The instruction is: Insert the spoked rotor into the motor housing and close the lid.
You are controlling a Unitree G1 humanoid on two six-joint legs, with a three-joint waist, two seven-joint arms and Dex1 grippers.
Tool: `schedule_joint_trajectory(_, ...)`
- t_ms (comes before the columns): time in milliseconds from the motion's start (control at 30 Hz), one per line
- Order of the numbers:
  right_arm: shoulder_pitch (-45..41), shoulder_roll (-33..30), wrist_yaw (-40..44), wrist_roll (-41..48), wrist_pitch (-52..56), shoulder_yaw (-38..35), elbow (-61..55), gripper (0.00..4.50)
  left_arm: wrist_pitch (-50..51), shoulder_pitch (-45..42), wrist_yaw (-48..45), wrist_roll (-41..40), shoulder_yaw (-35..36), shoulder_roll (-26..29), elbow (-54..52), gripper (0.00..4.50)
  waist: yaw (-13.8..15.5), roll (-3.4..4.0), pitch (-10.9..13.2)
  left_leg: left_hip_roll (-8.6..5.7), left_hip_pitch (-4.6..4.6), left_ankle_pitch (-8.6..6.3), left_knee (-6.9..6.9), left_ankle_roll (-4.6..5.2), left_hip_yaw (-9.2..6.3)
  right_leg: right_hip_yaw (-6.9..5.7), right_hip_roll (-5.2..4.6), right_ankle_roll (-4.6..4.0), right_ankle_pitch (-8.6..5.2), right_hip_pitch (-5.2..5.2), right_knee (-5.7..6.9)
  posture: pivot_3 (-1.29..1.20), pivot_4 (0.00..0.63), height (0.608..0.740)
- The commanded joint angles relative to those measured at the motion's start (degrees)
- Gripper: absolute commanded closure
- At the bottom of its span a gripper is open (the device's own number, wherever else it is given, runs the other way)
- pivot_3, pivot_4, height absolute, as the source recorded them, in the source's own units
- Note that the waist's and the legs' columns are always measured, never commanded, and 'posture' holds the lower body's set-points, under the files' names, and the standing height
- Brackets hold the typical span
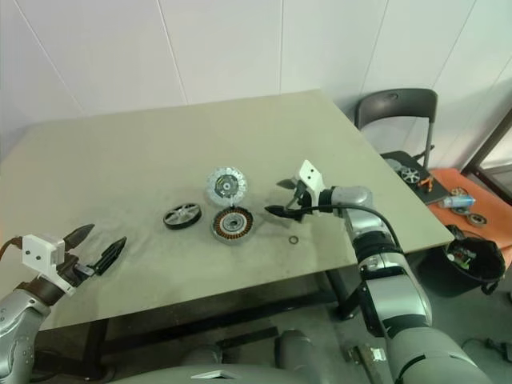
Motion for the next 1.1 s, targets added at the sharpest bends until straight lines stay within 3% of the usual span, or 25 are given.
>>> schedule_joint_trajectory(33, -1.22, 0.04, 0.0, 0.68, -0.45, -0.58, -2.06, 0.0, 0.88, -0.06, 0.83, -0.34, 0.15, 0.63, -3.08, 0.04, 0.0, 0.0, 0.0, 0.0, 0.0, 0.0, 0.0, 0.0, 0.0, 0.0, 0.0, 0.0, 0.0, 0.0, 0.0, 0.0, 0.0, 0.74)
schedule_joint_trajectory(333, -1.01, 0.05, 0.38, 0.65, -0.22, -0.27, -2.92, 0.0, -1.61, -0.24, -1.3, -0.14, 0.73, 0.57, 1.62, 0.04, -0.02, 0.0, 0.0, 0.0, 0.01, 0.0, 0.0, 0.0, 0.0, 0.0, 0.0, 0.0, 0.0, 0.0, 0.0, 0.0, 0.0, 0.74)
schedule_joint_trajectory(567, -1.08, -1.24, 2.06, -1.28, 2.42, 3.18, -11.43, 0.0, -4.47, 0.31, -2.93, 0.23, -0.44, -0.37, 4.18, 0.04, 0.01, 0.03, 0.01, 0.0, 0.0, 0.0, 0.0, 0.0, 0.0, 0.0, 0.0, 0.0, 0.0, -0.01, 0.0, 0.0, 0.0, 0.74)
schedule_joint_trajectory(700, -2.24, -2.6, 6.74, 0.08, 12.8, 6.75, -23.87, 0.0, -5.25, 0.24, -2.41, 0.5, -1.08, -1.06, 3.88, 0.04, 0.1, 0.03, 0.02, 0.0, -0.03, 0.0, 0.0, 0.0, -0.01, 0.0, -0.01, 0.0, 0.0, -0.04, 0.0, 0.0, 0.0, 0.74)
schedule_joint_trajectory(867, -5.56, -6.35, 11.08, -5.76, 28.29, 17.12, -37.07, 0.0, -6.09, 0.25, -2.11, 0.79, -1.46, -1.14, 3.46, 0.04, 0.18, 0.03, 0.02, 0.0, -0.03, 0.0, 0.0, 0.0, -0.04, -0.05, -0.01, 0.0, -0.01, -0.06, 0.0, 0.0, 0.0, 0.74)
schedule_joint_trajectory(1100, -14.79, -4.39, 12.58, -9.88, 52.47, 30.26, -41.66, 0.0, -6.44, 0.09, -1.32, 1.3, -2.01, -1.4, 2.87, 0.04, 0.1, 0.01, 0.0, 0.0, -0.07, -0.01, -0.01, -0.01, -0.09, -0.12, -0.03, -0.01, -0.02, -0.14, 0.0, 0.0, 0.0, 0.74)
